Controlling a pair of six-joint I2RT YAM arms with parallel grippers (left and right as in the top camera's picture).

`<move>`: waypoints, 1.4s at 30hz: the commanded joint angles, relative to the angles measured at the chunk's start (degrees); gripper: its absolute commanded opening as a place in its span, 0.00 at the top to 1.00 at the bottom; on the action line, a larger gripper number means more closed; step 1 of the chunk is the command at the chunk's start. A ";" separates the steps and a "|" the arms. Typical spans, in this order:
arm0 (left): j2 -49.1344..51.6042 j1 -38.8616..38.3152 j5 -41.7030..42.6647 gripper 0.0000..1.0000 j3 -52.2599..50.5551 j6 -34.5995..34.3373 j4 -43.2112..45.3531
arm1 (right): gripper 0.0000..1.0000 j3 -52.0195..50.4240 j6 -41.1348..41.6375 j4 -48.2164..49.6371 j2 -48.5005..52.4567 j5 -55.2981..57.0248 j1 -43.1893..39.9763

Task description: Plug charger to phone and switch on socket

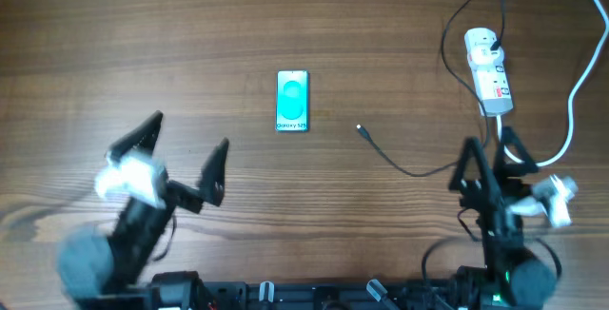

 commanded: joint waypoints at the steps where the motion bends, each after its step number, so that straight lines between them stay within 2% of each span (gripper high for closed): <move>1: 24.02 0.17 -0.76 0.00 29.03 3.78 -24.74 | 0.00 5.70 2.10 6.14 0.83 0.52 -0.13; 2: 32.24 0.17 -0.31 0.00 38.69 3.45 -33.79 | 0.00 10.97 -1.44 1.57 2.93 -0.81 -0.13; 4: 41.83 -0.02 0.28 0.00 48.65 2.64 -39.54 | 0.00 23.32 -11.87 -11.76 9.35 -5.75 -0.13; 5: 46.49 -0.37 -1.07 0.00 53.88 1.03 -43.32 | 0.00 31.36 -16.44 -22.71 14.19 -6.38 -0.13; 6: 52.57 -1.42 -3.67 0.00 61.48 -1.33 -50.66 | 0.00 41.75 -22.58 -37.88 20.65 -6.54 -0.13; 8: 63.98 -5.97 -9.33 0.00 73.61 -1.31 -64.76 | 0.00 59.56 -31.54 -64.13 34.18 -6.62 -0.11; 9: 69.26 -9.07 -10.67 0.00 77.85 -1.33 -69.33 | 0.00 66.45 -31.58 -73.79 40.85 -7.15 -0.11; 11: 75.06 -13.03 -4.35 0.00 78.75 -4.26 -69.88 | 0.00 72.50 -29.03 -85.20 49.92 -15.41 -0.11; 13: 78.58 -15.28 -3.61 0.00 78.71 -5.09 -69.66 | 0.00 72.28 -28.41 -88.19 57.02 -21.07 -0.11; 15: 81.59 -16.76 -11.34 0.00 78.71 -14.19 -68.87 | 0.01 72.37 -28.96 -90.49 66.34 -22.03 0.09; 16: 82.71 -17.55 -17.29 0.00 78.68 -20.24 -68.89 | 0.03 72.46 -28.28 -92.04 70.07 -19.56 0.50; 19: 86.82 -21.00 -29.46 0.00 78.64 -28.11 -68.85 | 0.03 72.61 -23.91 -98.05 81.64 -0.76 4.42; 20: 88.54 -21.84 -30.34 0.00 78.64 -29.68 -68.46 | 0.02 72.61 -21.11 -98.92 84.52 2.36 5.73; 24: 96.56 -24.28 -30.23 0.00 78.64 -29.77 -65.64 | 0.01 72.54 -21.29 -98.42 90.75 3.04 9.99; 28: 101.77 -24.37 -30.95 0.00 78.64 -29.11 -62.42 | 0.01 72.50 -21.31 -95.80 91.23 3.19 11.39; 31: 105.44 -24.37 -23.78 0.00 78.62 -18.01 -59.74 | 0.01 72.43 -21.31 -94.73 91.23 3.19 11.37; 35: 107.14 -24.33 -23.65 0.00 77.59 -17.14 -57.24 | 0.01 72.46 -21.16 -93.94 91.23 3.06 11.37; 42: 107.30 -25.99 -24.70 0.00 67.93 -17.97 -49.46 | 0.01 72.43 -18.18 -91.84 91.23 2.08 11.39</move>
